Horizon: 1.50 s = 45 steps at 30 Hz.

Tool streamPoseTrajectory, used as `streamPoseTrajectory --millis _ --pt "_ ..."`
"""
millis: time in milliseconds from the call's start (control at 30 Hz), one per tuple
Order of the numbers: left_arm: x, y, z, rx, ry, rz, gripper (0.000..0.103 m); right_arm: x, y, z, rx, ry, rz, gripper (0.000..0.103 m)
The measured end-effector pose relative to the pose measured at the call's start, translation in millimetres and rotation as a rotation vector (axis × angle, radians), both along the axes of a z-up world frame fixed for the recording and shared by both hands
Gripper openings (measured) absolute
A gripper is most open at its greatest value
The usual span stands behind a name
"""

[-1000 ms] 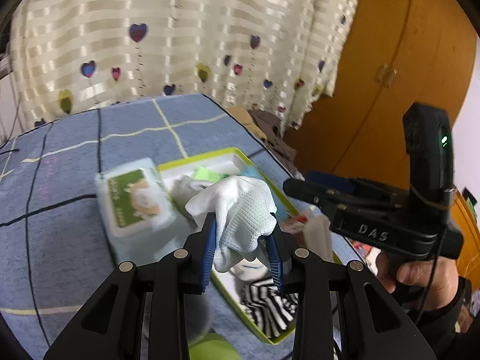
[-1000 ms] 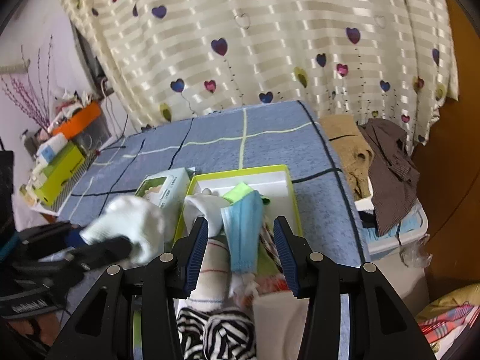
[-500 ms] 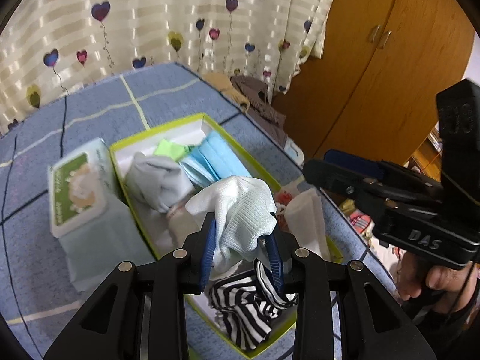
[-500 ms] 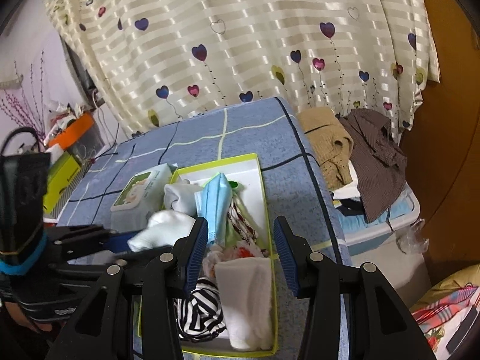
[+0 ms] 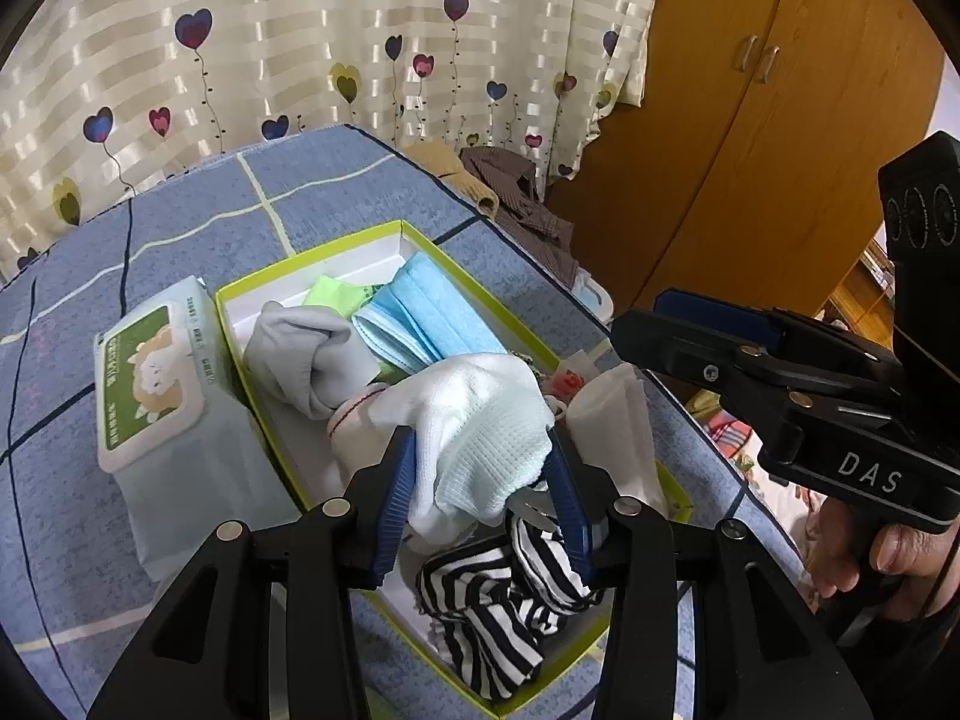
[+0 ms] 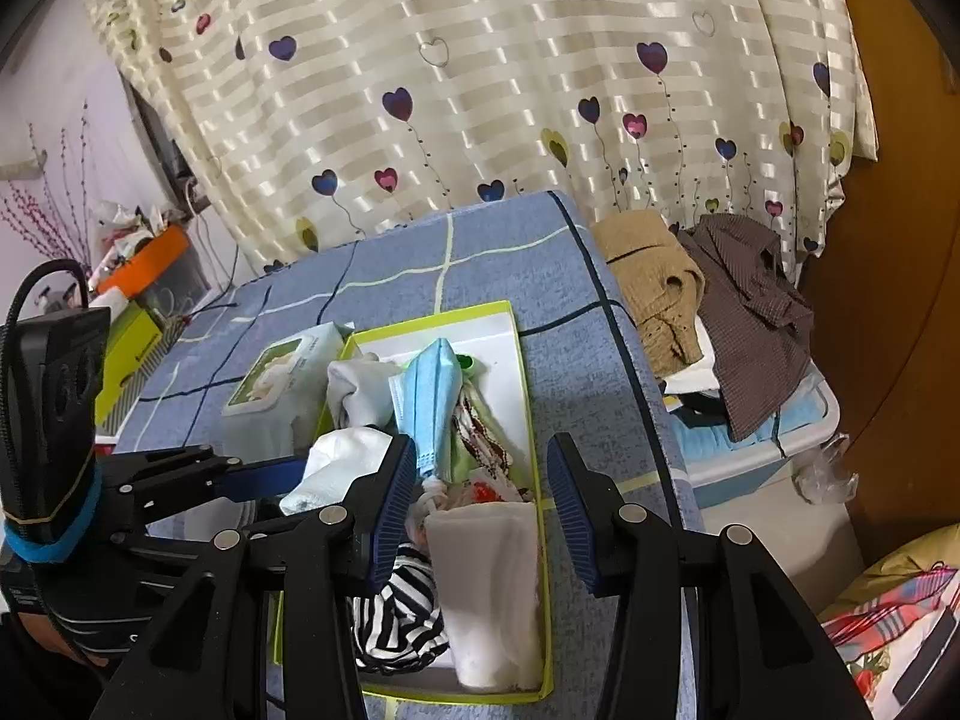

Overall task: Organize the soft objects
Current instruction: 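Release the blue mask into the box with right tool while left tool lowers white sock, then open the left tool over the box and withdraw both tools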

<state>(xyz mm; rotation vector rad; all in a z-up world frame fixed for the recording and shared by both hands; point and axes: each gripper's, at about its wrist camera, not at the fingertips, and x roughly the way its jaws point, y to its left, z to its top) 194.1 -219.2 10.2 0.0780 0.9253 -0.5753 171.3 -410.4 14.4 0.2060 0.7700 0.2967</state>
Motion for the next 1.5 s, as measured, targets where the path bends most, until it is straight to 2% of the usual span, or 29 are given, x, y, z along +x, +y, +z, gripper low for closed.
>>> streamPoseTrajectory --millis 433,767,1300,1500 --pt "-20.2 15.8 19.7 -0.026 -0.041 0.017 0.045 -24.2 12.5 15.2 -0.03 -0.013 0.021 0.045" --pt "-51.3 35.8 34.2 -0.03 -0.09 0.069 0.045 -60.6 36.9 24.8 -0.1 -0.02 0.08 0.045" --pt "-104.6 60.6 35.1 0.011 -0.134 0.173 0.045 -110.1 64.3 29.9 -0.16 -0.028 0.118 0.05" --pt "-112.2 73.0 33.3 -0.002 -0.121 0.216 0.045 -118.5 72.5 30.7 -0.173 -0.031 0.133 0.05"
